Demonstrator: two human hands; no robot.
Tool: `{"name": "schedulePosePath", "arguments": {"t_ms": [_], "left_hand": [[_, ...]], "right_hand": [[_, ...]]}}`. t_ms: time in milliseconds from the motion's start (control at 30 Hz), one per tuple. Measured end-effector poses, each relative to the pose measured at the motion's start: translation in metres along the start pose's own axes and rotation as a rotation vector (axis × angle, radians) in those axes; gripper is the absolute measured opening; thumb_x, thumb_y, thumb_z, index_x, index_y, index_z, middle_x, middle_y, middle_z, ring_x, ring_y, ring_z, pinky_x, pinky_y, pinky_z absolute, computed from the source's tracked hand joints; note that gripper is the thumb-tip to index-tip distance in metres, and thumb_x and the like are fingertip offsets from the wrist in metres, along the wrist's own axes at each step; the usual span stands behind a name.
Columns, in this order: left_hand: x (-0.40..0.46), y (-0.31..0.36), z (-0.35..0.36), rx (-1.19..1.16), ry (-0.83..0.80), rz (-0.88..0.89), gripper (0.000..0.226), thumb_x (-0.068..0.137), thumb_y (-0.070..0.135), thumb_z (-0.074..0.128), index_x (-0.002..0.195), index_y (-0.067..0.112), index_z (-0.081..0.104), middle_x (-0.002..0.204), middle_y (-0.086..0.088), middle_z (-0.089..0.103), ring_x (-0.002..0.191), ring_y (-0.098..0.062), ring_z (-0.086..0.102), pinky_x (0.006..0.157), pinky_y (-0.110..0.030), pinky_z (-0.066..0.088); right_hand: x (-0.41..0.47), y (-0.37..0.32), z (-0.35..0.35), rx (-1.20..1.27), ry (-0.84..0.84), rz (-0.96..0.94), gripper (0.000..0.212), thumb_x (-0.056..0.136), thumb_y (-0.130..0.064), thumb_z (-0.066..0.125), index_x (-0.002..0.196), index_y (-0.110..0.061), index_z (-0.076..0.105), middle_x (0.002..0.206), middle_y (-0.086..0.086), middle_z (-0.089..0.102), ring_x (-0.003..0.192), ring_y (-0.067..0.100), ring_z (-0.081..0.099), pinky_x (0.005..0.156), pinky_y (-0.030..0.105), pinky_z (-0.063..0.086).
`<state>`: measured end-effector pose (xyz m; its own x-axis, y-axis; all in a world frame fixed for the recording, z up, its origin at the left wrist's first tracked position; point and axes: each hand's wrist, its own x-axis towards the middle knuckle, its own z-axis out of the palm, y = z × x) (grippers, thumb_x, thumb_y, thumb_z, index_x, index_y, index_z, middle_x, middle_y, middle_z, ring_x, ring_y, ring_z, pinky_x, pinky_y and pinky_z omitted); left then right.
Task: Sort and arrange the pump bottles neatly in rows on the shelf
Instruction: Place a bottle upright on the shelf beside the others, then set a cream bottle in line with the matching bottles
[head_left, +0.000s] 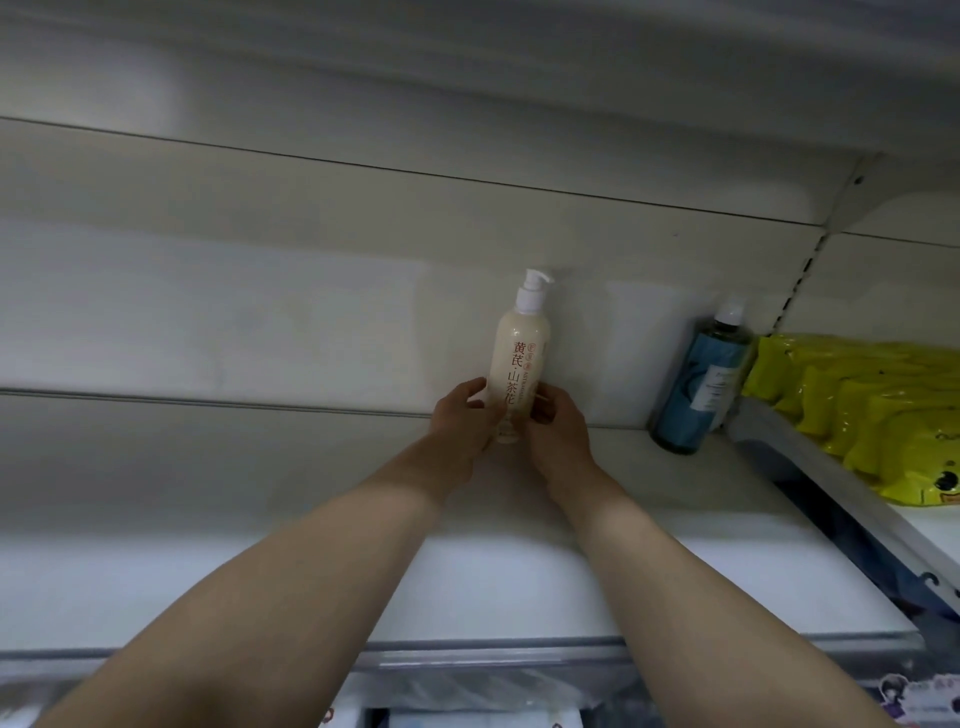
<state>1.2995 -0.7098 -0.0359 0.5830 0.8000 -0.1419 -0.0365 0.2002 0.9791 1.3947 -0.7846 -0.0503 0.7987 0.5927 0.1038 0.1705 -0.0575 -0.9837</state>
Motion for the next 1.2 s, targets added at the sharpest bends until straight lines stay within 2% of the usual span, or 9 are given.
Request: {"name": "schedulePosePath", "arguments": {"t_ms": [167,300,467,600,700,833,967,1100,1200], "left_hand": [[-0.017,0.001,-0.014,0.026,-0.002,-0.046,0.066,0.088,0.027,0.075,0.146,0.015,0.046,0.136,-0.010,0.057,0.109,-0.027,0.063,0.090,-0.033,0.050],[-0.034,0.017,-0.036,-0.015,0.007,-0.079,0.061,0.089,0.029,0.073,0.143,0.015,0.048,0.123,-0.007,0.062,0.090,-0.016,0.059,0.101,-0.036,0.050],[-0.071,0.051,-0.082,-0.124,0.009,-0.078,0.057,0.092,0.024,0.071,0.143,0.013,0.047,0.144,-0.010,0.048,0.125,-0.025,0.047,0.091,-0.040,0.054],[-0.101,0.078,-0.141,-0.178,0.068,-0.059,0.053,0.092,0.024,0.070,0.140,0.014,0.049,0.145,-0.009,0.048,0.130,-0.028,0.045,0.088,-0.042,0.054],[-0.127,0.101,-0.203,-0.219,0.117,-0.014,0.047,0.095,0.021,0.067,0.137,0.012,0.051,0.137,-0.009,0.051,0.122,-0.026,0.048,0.091,-0.044,0.054],[-0.170,0.127,-0.304,-0.250,0.182,0.053,0.040,0.096,0.020,0.065,0.134,0.010,0.054,0.125,-0.006,0.055,0.118,-0.024,0.049,0.093,-0.046,0.054],[-0.222,0.151,-0.423,-0.189,0.280,0.064,0.034,0.095,0.030,0.067,0.123,0.015,0.057,0.132,-0.005,0.051,0.120,-0.022,0.048,0.090,-0.044,0.055],[-0.278,0.170,-0.541,-0.182,0.393,0.081,0.051,0.095,0.038,0.065,0.138,0.015,0.050,0.141,-0.005,0.044,0.133,-0.023,0.043,0.098,-0.046,0.051],[-0.322,0.177,-0.623,-0.183,0.493,0.096,0.049,0.095,0.038,0.063,0.137,0.016,0.052,0.147,-0.004,0.044,0.135,-0.022,0.043,0.098,-0.046,0.051]], "right_hand": [[-0.022,-0.004,-0.002,-0.041,0.004,0.100,0.073,0.093,-0.019,0.069,0.156,-0.017,0.030,0.145,0.007,0.054,0.127,0.020,0.055,0.109,0.034,0.044],[-0.046,-0.021,0.004,-0.057,0.066,0.145,0.071,0.093,-0.027,0.069,0.154,-0.014,0.034,0.145,0.009,0.052,0.127,0.024,0.054,0.098,0.030,0.044],[-0.076,-0.067,0.036,-0.085,0.117,0.097,0.068,0.092,-0.030,0.069,0.150,-0.012,0.038,0.145,0.010,0.054,0.127,0.028,0.055,0.106,0.035,0.044],[-0.113,-0.115,0.089,-0.068,0.045,0.055,0.066,0.095,-0.037,0.066,0.150,-0.015,0.038,0.149,0.008,0.050,0.132,0.027,0.052,0.107,0.032,0.039],[-0.145,-0.147,0.143,-0.050,-0.033,0.049,0.060,0.094,-0.042,0.065,0.144,-0.015,0.046,0.146,0.006,0.053,0.127,0.028,0.056,0.110,0.041,0.044],[-0.202,-0.188,0.225,-0.066,-0.206,-0.002,0.025,0.099,-0.043,0.057,0.104,-0.019,0.058,0.116,0.002,0.060,0.119,0.029,0.059,0.107,0.048,0.046],[-0.270,-0.218,0.318,0.031,-0.357,0.020,0.029,0.096,-0.046,0.060,0.114,-0.024,0.058,0.124,0.000,0.061,0.112,0.021,0.059,0.104,0.043,0.049],[-0.338,-0.244,0.420,0.069,-0.531,-0.013,0.045,0.096,-0.048,0.059,0.132,-0.020,0.055,0.132,0.001,0.057,0.119,0.021,0.055,0.090,0.036,0.047],[-0.391,-0.262,0.495,0.081,-0.663,-0.009,0.036,0.098,-0.048,0.056,0.124,-0.024,0.053,0.130,-0.001,0.054,0.122,0.021,0.052,0.093,0.037,0.043]]}}
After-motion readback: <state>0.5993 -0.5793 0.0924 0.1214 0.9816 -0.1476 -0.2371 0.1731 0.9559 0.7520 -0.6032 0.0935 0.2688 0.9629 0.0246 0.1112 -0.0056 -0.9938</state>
